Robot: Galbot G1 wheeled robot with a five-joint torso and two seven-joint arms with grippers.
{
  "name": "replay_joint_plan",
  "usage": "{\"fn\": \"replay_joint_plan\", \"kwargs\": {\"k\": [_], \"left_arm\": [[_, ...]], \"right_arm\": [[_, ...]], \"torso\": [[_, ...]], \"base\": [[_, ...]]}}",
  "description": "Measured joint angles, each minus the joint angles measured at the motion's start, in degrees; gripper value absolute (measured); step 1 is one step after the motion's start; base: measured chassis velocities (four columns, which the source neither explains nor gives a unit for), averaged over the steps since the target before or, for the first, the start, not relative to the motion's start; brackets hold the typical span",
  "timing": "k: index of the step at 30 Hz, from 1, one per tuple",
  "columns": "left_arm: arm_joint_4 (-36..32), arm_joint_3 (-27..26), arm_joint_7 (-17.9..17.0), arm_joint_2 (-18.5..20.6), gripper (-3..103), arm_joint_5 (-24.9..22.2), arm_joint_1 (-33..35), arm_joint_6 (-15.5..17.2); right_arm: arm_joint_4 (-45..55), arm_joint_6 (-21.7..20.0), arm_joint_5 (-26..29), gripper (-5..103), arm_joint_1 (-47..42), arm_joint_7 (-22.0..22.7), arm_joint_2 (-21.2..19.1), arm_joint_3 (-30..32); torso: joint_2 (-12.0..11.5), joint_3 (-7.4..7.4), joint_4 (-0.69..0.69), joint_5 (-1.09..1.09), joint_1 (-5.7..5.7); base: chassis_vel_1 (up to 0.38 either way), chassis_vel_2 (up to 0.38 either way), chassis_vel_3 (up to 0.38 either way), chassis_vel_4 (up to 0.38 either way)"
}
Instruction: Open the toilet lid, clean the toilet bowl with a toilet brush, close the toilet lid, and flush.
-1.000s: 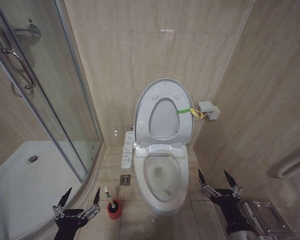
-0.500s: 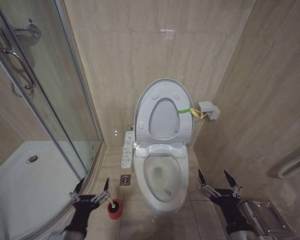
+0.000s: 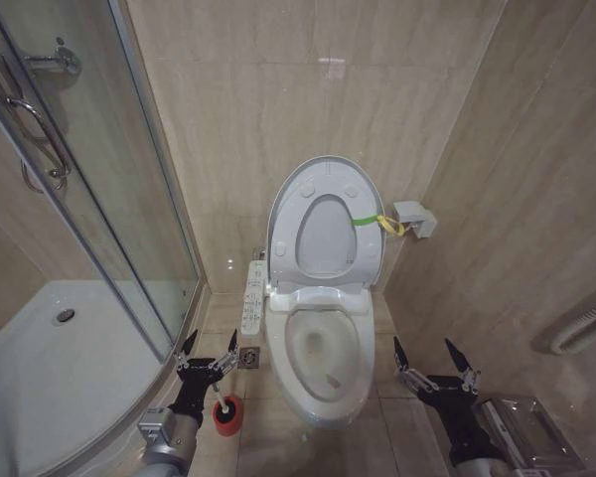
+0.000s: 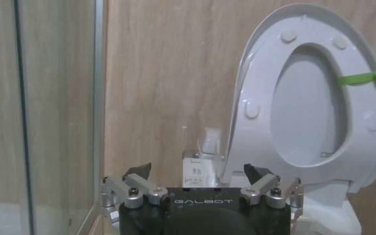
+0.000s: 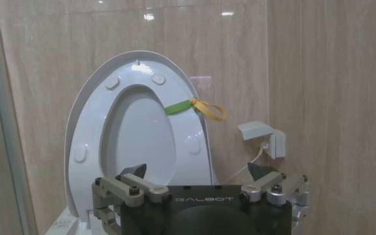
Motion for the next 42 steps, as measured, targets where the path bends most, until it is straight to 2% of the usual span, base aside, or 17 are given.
{"fn": "replay_joint_plan", "kwargs": {"k": [1, 3, 4, 5, 7, 8, 9, 10, 13, 21, 24, 27, 32, 38, 41, 42], "left_arm": [[0.00, 0.00, 0.00, 0.00, 96, 0.00, 0.00, 0.00], [0.24, 0.43, 0.92, 0.00, 94, 0.36, 2.82, -3.60], [0.42, 0.71, 1.65, 0.02, 94, 0.62, 5.05, -6.40], [0.45, 0.79, 1.92, 0.04, 94, 0.73, 5.81, -7.57], [0.50, 0.83, 1.97, 0.06, 94, 0.73, 6.12, -8.12], [1.96, -0.03, 1.00, 0.78, 94, 0.03, 6.87, -10.37], [3.54, -1.26, -0.20, 1.63, 94, -0.69, 7.81, -11.66], [3.54, -1.26, -0.20, 1.63, 94, -0.69, 7.81, -11.66], [6.27, -2.69, -1.66, 2.60, 97, -0.45, 8.56, -14.65], [11.03, -3.50, -3.85, 3.18, 97, -0.59, 8.84, -18.22], [12.87, -3.52, -3.93, 3.19, 97, -0.59, 8.52, -20.20], [17.31, -3.73, -3.83, 3.39, 97, -0.11, 8.10, -23.76], [21.13, -3.75, -3.78, 3.43, 97, 0.36, 7.47, -25.92], [28.85, -4.20, -3.65, 4.26, 97, -0.37, 4.94, -29.82], [35.19, -5.08, -2.93, 5.29, 97, -2.11, 2.06, -32.72], [35.19, -5.08, -2.93, 5.29, 97, -2.11, 2.06, -32.72]], "right_arm": [[0.00, 0.00, 0.00, 100, 0.00, 0.00, 0.00, 0.00], [0.00, 0.00, 0.00, 100, 0.00, -0.01, 0.00, 0.00], [0.00, 0.00, 0.00, 100, 0.00, 0.00, -0.01, 0.00], [0.00, 0.00, 0.00, 100, 0.00, 0.00, -0.01, 0.00], [0.00, 0.00, 0.00, 100, 0.00, 0.00, 0.00, 0.00], [0.00, 0.01, 0.00, 100, 0.00, 0.00, -0.02, 0.00], [0.00, 0.00, 0.00, 100, -0.01, 0.01, 0.00, 0.01], [0.00, 0.00, 0.00, 100, -0.01, 0.01, 0.00, 0.01], [0.00, 0.01, 0.00, 100, 0.00, 0.00, -0.01, 0.00], [0.00, 0.00, 0.00, 100, 0.00, 0.00, -0.01, 0.00], [0.00, 0.00, 0.00, 100, 0.00, 0.00, 0.00, -0.01], [0.00, 0.00, 0.00, 100, 0.00, 0.00, 0.00, 0.00], [0.00, 0.00, 0.00, 100, 0.00, 0.00, 0.00, -0.01], [0.00, 0.00, 0.00, 100, 0.00, 0.00, -0.01, 0.00], [0.00, 0.00, 0.00, 100, 0.00, 0.00, 0.00, 0.00], [0.00, 0.00, 0.00, 100, 0.00, 0.00, 0.00, 0.00]], "torso": [[0.00, 0.00, 0.00, 0.00, 0.00], [0.00, 0.00, 0.02, 0.00, 0.00], [0.00, 0.00, 0.04, 0.00, -0.01], [0.00, 0.00, 0.03, 0.00, -0.02], [0.00, 0.00, 0.02, 0.00, -0.02], [0.01, -0.01, 0.00, -0.02, -0.02], [0.00, 0.00, 0.03, 0.02, -0.02], [0.00, 0.00, 0.03, 0.02, -0.02], [0.00, 0.00, 0.03, -0.02, -0.02], [0.00, 0.00, 0.02, -0.01, -0.02], [0.00, -0.01, 0.01, 0.00, -0.02], [0.00, 0.00, 0.02, 0.00, -0.02], [0.00, 0.00, 0.02, 0.00, -0.02], [0.00, -0.01, 0.01, 0.00, -0.02], [0.00, 0.00, 0.02, 0.00, -0.01], [0.00, 0.00, 0.02, 0.00, -0.01]], "base": [[0.000, 0.000, 0.000, 0.000], [0.000, 0.000, 0.000, 0.000], [0.000, 0.000, 0.000, 0.000], [0.000, 0.000, 0.000, 0.000], [0.000, 0.000, 0.000, 0.000], [0.000, 0.000, 0.000, 0.000], [0.000, 0.000, 0.000, 0.000], [0.000, 0.000, 0.000, 0.000], [0.000, 0.000, 0.000, 0.000], [0.000, 0.000, 0.000, 0.000], [0.000, 0.000, 0.000, 0.000], [0.000, 0.000, 0.000, 0.000], [0.000, 0.000, 0.000, 0.000], [0.000, 0.000, 0.000, 0.000], [0.000, 0.000, 0.000, 0.000], [0.000, 0.000, 0.000, 0.000]]}}
